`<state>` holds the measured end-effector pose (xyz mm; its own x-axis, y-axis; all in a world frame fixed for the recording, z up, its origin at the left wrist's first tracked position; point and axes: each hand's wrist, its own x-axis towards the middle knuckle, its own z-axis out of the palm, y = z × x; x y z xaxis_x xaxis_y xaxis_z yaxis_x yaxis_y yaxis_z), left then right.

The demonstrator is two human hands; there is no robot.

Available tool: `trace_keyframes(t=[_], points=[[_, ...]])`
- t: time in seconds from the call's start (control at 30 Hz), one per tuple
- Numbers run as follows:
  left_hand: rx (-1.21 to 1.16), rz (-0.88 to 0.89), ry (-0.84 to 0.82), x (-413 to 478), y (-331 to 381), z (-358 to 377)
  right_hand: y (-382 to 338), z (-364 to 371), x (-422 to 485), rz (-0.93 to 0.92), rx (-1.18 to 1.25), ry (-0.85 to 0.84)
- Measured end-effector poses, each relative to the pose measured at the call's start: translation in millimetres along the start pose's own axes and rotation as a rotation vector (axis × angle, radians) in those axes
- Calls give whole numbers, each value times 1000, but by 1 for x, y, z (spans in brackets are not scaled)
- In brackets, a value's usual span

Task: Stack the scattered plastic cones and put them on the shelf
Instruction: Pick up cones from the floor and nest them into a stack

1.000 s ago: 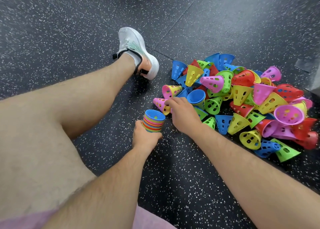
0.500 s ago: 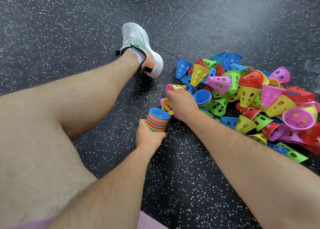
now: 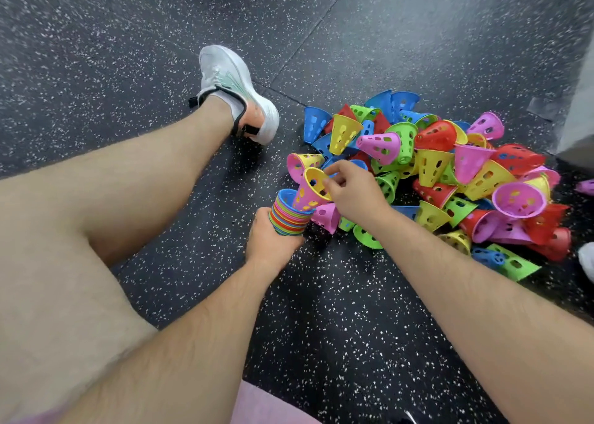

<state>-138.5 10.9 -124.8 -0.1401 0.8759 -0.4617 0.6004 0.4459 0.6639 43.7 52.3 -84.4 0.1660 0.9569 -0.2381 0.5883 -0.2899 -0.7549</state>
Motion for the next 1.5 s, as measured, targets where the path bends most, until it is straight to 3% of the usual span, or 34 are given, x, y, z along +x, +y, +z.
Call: trace_keyframes(t=[0.13, 0.2, 0.37, 0.6, 0.73, 1.07, 1.23, 1.4, 1.5], points=[[6, 49, -48, -4, 0, 2, 10, 7, -15, -75, -120, -145], [-12, 53, -55, -5, -2, 3, 15, 9, -21, -79, -163, -123], [-21, 44, -37, -5, -6, 3, 20, 18, -31, 142, -248, 124], [2, 39, -32, -5, -8, 8, 23, 41, -19, 333, -343, 45], [2, 36, -25, -4, -9, 8, 24, 45, -21, 270, -359, 17], [22, 29, -52, -12, 4, 9, 26, -14, -54, -165, -175, 293], [37, 113, -74, -25, 27, 15, 23, -40, -65, -361, -242, 202], [6, 131, -117, -43, 40, 24, 20, -54, -83, -291, -296, -114], [26, 116, -120, -51, 34, 30, 27, -55, -89, -137, -193, -51]])
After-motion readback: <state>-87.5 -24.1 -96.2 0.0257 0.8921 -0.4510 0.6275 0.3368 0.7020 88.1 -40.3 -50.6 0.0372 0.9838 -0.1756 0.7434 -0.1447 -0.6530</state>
